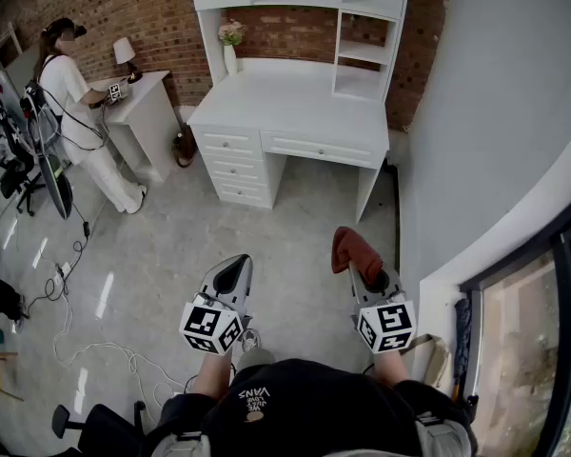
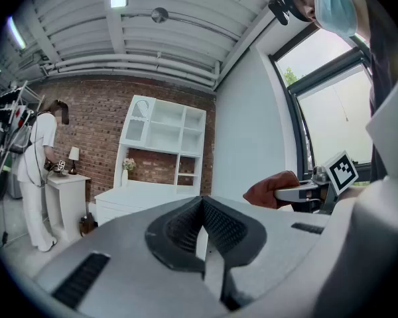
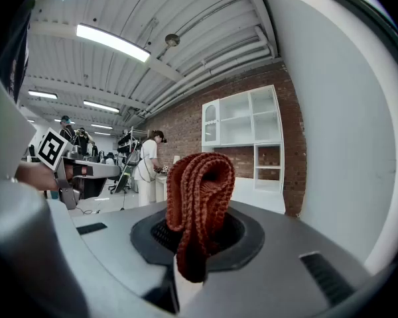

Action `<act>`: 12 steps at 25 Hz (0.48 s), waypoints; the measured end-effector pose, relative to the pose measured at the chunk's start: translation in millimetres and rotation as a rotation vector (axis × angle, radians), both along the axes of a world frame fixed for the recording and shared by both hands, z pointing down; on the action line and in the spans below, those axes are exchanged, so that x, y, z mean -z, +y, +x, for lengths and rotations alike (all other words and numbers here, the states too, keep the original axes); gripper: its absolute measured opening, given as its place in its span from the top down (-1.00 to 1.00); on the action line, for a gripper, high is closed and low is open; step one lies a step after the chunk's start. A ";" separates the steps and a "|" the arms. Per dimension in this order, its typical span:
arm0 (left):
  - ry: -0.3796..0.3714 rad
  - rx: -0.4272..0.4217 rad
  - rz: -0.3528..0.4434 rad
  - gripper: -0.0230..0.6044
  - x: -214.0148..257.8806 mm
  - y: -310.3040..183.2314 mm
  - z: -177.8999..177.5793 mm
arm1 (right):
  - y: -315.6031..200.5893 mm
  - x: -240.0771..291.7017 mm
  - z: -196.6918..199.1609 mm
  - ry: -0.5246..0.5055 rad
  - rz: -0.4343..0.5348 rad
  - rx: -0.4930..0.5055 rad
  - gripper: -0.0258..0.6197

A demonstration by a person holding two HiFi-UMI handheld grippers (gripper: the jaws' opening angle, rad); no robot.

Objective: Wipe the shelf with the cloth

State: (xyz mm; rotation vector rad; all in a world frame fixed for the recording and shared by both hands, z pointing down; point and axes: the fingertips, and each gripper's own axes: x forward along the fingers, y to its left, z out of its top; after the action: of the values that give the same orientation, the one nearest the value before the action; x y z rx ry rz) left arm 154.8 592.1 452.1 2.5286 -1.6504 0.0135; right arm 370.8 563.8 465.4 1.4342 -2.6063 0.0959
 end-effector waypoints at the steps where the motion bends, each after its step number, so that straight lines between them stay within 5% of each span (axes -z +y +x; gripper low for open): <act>1: 0.002 0.002 -0.001 0.91 -0.7 -2.4 0.5 | -2.8 0.0 0.6 0.002 0.000 0.003 0.72; 12: 0.027 -0.019 0.001 0.91 -10.1 -51.6 -19.1 | -50.7 -4.6 -20.3 -0.010 -0.003 -0.011 0.72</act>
State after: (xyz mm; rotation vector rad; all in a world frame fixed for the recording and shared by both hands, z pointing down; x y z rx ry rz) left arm 135.7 540.5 462.2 2.5340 -1.6168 -0.0205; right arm 350.5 513.2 469.9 1.4505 -2.6056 0.1085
